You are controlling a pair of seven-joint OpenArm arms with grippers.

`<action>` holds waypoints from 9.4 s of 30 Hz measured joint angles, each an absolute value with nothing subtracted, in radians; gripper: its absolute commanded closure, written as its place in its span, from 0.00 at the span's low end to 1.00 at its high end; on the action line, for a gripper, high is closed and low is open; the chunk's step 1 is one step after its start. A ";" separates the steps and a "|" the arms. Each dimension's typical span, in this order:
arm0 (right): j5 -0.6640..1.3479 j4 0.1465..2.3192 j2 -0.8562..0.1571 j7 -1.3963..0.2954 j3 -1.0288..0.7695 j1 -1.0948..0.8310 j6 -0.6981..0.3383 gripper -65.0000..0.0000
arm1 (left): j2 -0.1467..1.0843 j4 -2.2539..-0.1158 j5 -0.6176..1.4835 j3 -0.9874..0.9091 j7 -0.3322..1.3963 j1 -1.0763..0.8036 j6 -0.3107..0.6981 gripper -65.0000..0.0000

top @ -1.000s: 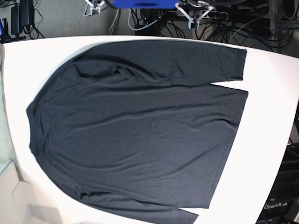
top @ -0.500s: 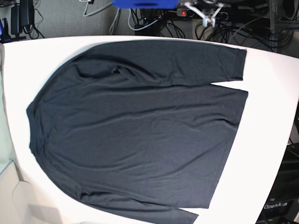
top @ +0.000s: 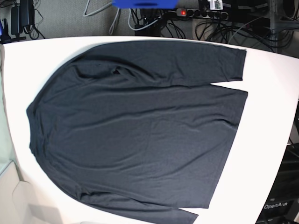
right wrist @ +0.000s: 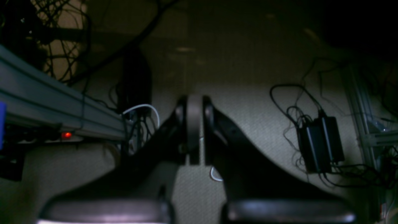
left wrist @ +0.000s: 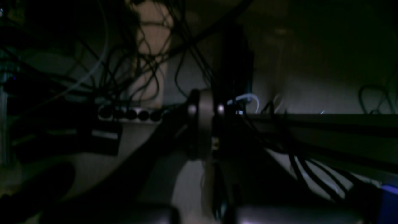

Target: Fold the T-shirt properly

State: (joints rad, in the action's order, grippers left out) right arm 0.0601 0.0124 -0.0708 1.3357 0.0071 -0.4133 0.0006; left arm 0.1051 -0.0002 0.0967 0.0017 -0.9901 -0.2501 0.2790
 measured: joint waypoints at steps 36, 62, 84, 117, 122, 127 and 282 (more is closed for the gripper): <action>0.057 1.522 -0.064 0.812 -0.071 -0.997 -0.003 1.00 | 0.245 -1.573 0.227 -0.007 -0.616 -0.983 0.121 0.99; 0.058 1.840 -0.102 0.380 -0.076 -0.912 -0.003 0.59 | 0.230 -1.869 0.561 -0.341 0.003 -0.920 0.064 0.55; 0.058 1.799 -0.102 0.377 -0.076 -0.882 -0.003 0.59 | 0.254 -1.678 0.649 -0.355 0.176 -0.741 0.063 0.55; 0.060 1.799 -0.099 0.332 -0.076 -0.873 -0.003 0.59 | 0.260 -1.559 0.647 -0.271 0.096 -0.672 0.071 0.56; 0.060 1.799 -0.099 0.332 -0.076 -0.873 -0.004 0.59 | 0.261 -1.559 0.642 -0.247 0.089 -0.669 0.071 0.68; 0.060 1.800 -0.099 0.332 -0.076 -0.873 -0.003 0.59 | 0.261 -1.557 0.649 -0.246 0.104 -0.670 0.071 0.96; 0.823 1.707 -0.212 -0.144 0.019 -0.477 0.001 1.00 | 0.222 -1.793 0.648 -0.397 0.420 -0.503 0.063 1.00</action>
